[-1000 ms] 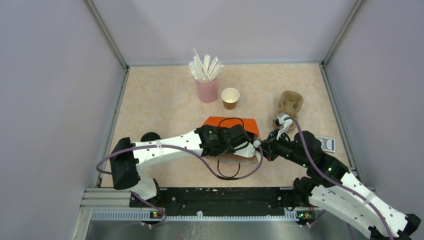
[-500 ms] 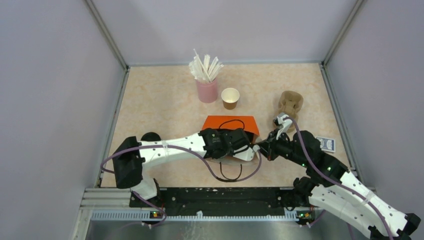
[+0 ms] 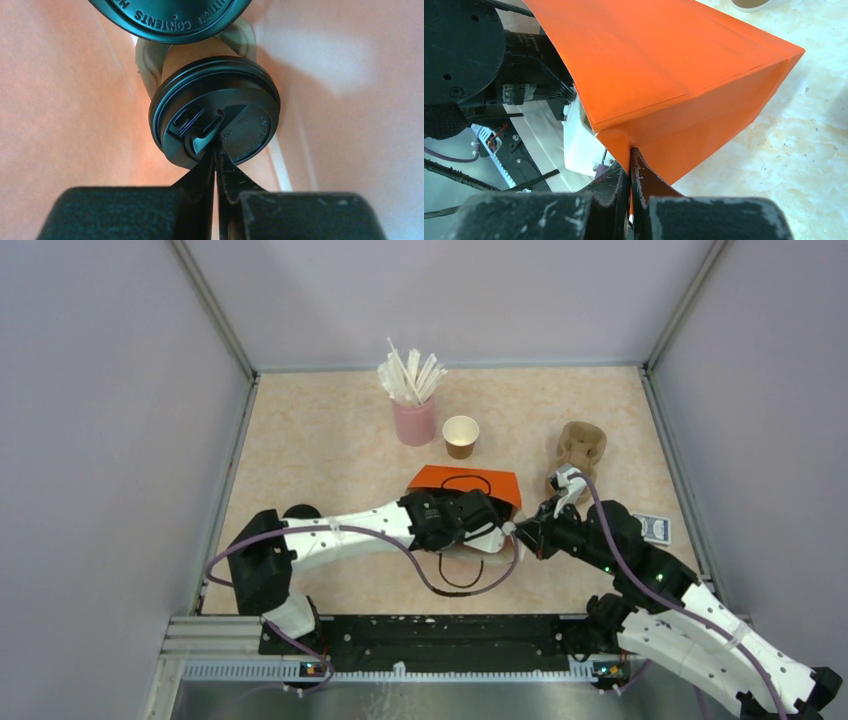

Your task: Pack the takeout coffee

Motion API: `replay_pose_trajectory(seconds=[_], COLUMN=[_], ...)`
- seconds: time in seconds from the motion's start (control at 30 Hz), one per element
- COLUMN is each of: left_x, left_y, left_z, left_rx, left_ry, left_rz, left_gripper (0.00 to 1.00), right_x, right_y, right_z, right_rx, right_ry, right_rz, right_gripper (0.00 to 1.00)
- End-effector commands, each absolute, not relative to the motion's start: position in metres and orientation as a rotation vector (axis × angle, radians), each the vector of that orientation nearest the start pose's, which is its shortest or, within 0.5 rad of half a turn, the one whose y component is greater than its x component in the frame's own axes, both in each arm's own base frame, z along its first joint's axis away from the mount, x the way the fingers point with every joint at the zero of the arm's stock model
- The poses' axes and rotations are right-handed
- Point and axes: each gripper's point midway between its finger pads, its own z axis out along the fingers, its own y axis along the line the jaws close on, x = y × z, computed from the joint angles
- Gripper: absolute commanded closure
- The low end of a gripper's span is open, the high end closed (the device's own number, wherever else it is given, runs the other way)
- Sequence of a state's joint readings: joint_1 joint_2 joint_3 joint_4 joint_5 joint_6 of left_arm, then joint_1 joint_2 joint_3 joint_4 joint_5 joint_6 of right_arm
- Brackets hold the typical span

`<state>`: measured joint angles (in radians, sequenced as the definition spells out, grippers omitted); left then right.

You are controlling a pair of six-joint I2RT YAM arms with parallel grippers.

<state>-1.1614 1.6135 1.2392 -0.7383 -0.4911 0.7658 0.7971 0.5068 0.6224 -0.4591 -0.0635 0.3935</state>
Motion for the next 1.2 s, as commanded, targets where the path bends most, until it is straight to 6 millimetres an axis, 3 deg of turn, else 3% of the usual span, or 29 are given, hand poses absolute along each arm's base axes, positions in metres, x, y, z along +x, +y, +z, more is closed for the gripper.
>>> replay_pose_trajectory(seconds=[0.0, 0.33, 0.8, 1.17], left_x=[0.255, 0.264, 0.269, 0.246], left_y=[-0.288, -0.315, -0.314, -0.312], left_z=[0.141, 0.154, 0.156, 0.173], left_rx=[1.929, 1.855, 1.831, 1.825], left_ry=[1.580, 1.549, 1.552, 1.558], left_rz=[0.529, 0.472, 0.515, 0.457], left_gripper=[0.93, 0.92, 0.93, 0.87], right_x=[0.144, 0.143, 0.145, 0.153], right_y=[0.210, 0.211, 0.212, 0.207], right_z=[0.249, 0.247, 0.249, 0.253], right_rx=[-0.484, -0.490, -0.487, -0.397], right_ry=[1.847, 1.849, 1.846, 1.865], right_rz=[0.975, 0.983, 0.980, 0.958], right_gripper=[1.00, 1.00, 1.00, 1.00])
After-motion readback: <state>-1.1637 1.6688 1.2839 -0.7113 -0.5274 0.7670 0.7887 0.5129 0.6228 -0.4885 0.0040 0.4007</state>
